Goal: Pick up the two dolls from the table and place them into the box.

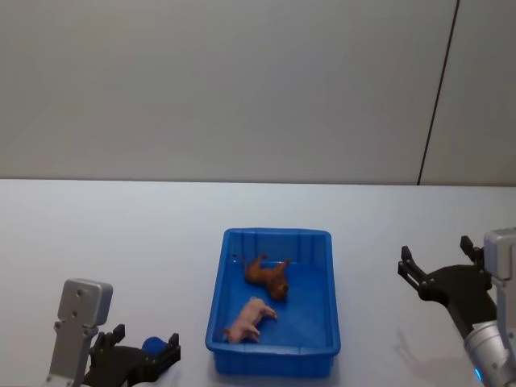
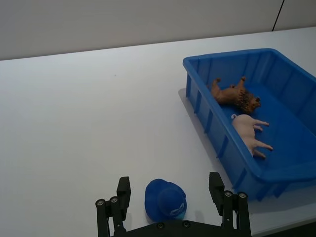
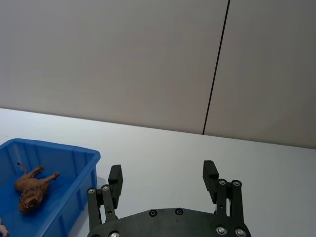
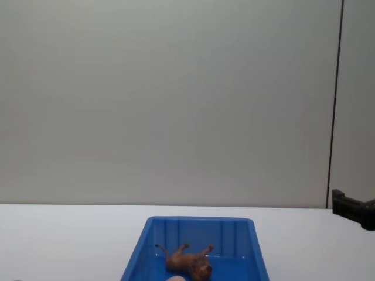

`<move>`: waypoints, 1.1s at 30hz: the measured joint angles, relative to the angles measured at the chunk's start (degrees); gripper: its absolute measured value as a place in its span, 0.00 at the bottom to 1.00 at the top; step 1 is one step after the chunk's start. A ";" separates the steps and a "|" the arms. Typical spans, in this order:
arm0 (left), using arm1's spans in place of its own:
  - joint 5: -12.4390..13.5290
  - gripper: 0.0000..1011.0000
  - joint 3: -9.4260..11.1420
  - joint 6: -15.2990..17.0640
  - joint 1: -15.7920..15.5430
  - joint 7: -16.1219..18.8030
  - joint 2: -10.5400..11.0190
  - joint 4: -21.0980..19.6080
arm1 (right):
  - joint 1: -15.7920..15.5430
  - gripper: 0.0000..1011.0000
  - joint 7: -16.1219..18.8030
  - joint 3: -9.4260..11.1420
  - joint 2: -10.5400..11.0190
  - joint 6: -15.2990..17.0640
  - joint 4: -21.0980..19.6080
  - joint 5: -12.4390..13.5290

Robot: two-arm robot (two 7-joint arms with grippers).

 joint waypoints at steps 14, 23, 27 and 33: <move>0.39 0.99 -0.64 0.93 -1.76 -4.12 -0.90 4.44 | 0.00 0.99 0.00 0.00 0.00 0.00 0.00 0.00; 0.76 0.77 -0.91 1.36 -3.07 -6.83 -1.71 6.99 | 0.00 0.99 0.00 0.00 0.00 0.00 0.00 0.00; 0.83 0.70 -0.95 1.59 -3.61 -7.71 -2.13 8.02 | 0.00 0.99 0.00 0.00 0.00 0.00 0.01 0.00; 1.00 0.48 -0.98 1.95 -4.10 -8.48 -2.56 8.78 | 0.00 0.99 0.00 0.00 0.00 0.00 0.00 0.00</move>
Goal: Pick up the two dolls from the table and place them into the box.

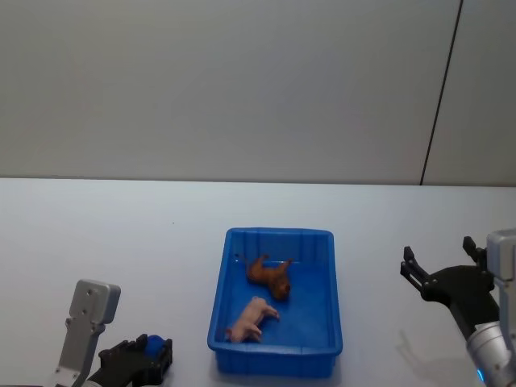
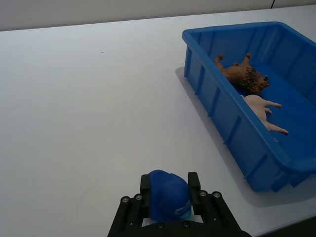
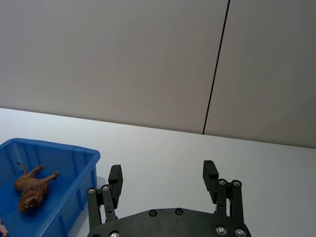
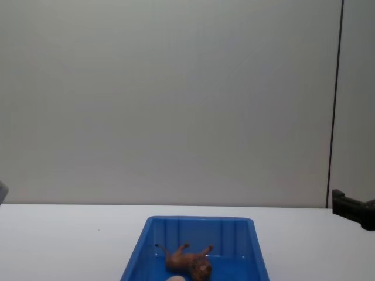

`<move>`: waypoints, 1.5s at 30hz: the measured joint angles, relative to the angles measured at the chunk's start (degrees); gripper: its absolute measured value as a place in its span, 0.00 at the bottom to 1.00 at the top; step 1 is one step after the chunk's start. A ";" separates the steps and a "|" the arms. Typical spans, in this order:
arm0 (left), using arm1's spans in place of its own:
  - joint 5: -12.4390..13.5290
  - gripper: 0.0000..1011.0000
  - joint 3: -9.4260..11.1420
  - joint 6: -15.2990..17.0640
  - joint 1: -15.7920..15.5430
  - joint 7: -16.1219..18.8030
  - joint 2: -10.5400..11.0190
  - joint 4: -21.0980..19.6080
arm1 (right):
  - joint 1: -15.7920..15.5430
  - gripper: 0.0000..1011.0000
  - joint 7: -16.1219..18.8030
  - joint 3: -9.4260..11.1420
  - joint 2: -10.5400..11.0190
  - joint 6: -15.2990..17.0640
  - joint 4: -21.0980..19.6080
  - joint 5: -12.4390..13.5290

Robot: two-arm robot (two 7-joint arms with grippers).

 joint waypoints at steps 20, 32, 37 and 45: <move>3.41 0.21 -0.43 1.54 -0.71 0.14 -0.22 -3.07 | 0.00 0.99 0.00 0.00 0.00 0.00 0.00 0.00; 8.79 0.16 -1.08 1.18 -2.89 -2.03 0.11 -7.54 | 0.00 0.99 0.00 0.00 0.00 0.00 0.00 0.00; 10.52 0.13 -1.19 0.40 -4.11 -4.71 -0.09 -8.13 | 0.00 0.99 0.00 0.00 0.00 0.00 0.00 0.00; 12.25 0.12 -1.24 -1.82 -6.49 -11.01 -0.85 -7.86 | 0.00 0.99 0.01 0.00 0.00 0.00 0.00 0.00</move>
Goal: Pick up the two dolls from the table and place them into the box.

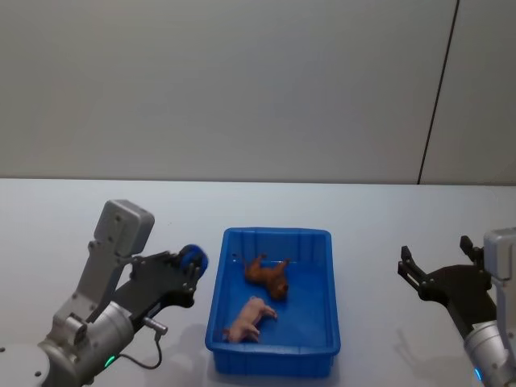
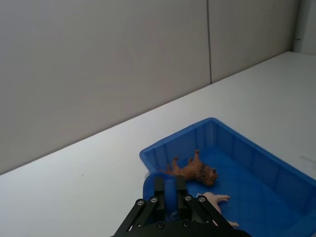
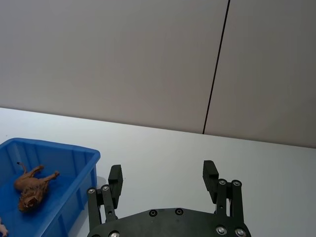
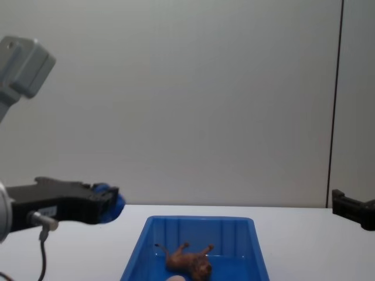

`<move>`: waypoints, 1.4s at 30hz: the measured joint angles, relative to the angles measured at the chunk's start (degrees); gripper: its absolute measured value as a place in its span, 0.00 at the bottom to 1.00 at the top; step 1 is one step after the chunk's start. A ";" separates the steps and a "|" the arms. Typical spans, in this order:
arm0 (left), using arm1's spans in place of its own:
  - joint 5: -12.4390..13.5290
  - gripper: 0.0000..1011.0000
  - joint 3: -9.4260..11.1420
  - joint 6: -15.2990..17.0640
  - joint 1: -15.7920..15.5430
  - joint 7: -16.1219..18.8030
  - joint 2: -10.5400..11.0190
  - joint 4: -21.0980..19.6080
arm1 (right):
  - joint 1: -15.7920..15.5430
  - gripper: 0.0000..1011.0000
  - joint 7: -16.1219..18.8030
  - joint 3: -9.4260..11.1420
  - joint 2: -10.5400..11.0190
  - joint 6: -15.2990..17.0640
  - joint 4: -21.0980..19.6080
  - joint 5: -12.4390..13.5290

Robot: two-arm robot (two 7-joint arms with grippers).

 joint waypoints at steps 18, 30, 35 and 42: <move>0.12 0.31 0.95 -5.45 -5.60 -16.45 -3.19 5.44 | 0.00 0.99 0.00 0.00 0.00 0.00 0.00 0.00; -0.88 0.68 2.12 -8.04 -9.60 -26.37 -6.03 10.96 | 0.00 0.99 -0.01 0.00 0.00 0.00 0.00 0.00; -1.16 0.85 2.47 -8.72 -10.73 -28.93 -6.87 12.53 | -0.01 0.99 0.00 0.00 0.00 0.00 0.00 0.00; -1.39 0.99 2.76 -9.22 -11.61 -30.98 -7.54 13.79 | 0.00 0.99 0.00 0.00 0.00 0.00 0.00 0.00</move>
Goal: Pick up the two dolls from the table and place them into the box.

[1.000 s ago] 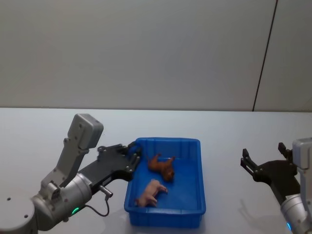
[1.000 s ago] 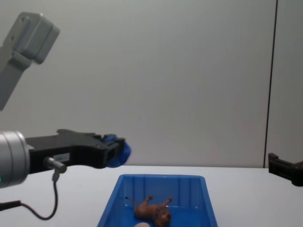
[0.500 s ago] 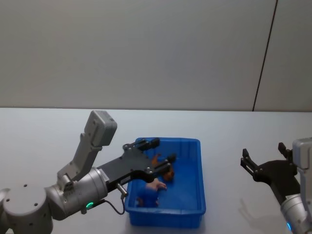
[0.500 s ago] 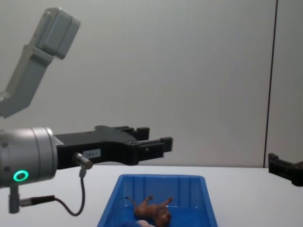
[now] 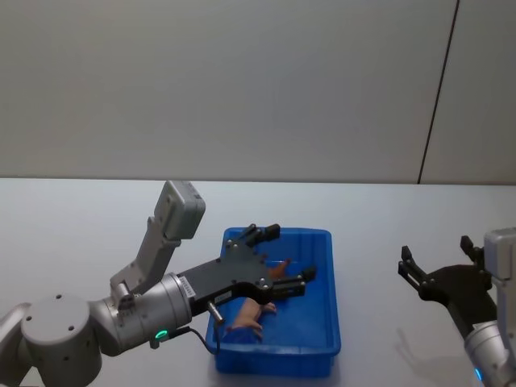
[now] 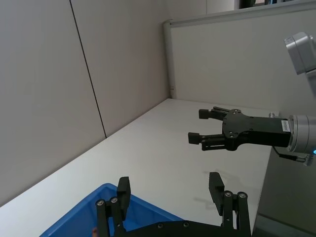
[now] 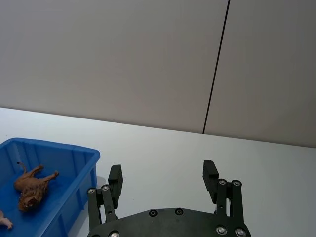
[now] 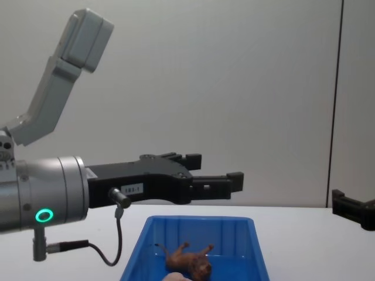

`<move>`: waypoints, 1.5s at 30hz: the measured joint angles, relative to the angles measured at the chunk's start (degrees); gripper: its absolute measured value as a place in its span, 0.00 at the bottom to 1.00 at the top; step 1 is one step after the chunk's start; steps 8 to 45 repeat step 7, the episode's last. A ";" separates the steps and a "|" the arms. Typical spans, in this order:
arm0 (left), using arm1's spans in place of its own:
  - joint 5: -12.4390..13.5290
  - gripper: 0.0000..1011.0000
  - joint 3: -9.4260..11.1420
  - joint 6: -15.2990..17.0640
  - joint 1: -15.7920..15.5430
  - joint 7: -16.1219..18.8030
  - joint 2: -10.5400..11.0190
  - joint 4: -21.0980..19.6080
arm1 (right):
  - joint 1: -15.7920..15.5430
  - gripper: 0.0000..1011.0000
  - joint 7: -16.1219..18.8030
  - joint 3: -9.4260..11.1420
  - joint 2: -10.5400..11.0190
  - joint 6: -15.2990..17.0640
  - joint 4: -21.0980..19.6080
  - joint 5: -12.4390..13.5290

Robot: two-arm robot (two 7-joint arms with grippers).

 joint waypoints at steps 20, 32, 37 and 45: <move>-0.14 0.99 0.15 -0.33 -0.53 -1.23 -0.38 0.75 | 0.00 0.99 0.00 0.00 0.00 0.00 0.00 0.00; -0.14 0.99 0.15 -0.33 -0.53 -1.23 -0.38 0.75 | 0.00 0.99 0.00 0.00 0.00 0.00 0.00 0.00; -0.14 0.99 0.15 -0.33 -0.53 -1.23 -0.38 0.75 | 0.00 0.99 0.00 0.00 0.00 0.00 0.00 0.00; -0.14 0.99 0.15 -0.33 -0.53 -1.23 -0.38 0.75 | 0.00 0.99 0.00 0.00 0.00 0.00 0.00 0.00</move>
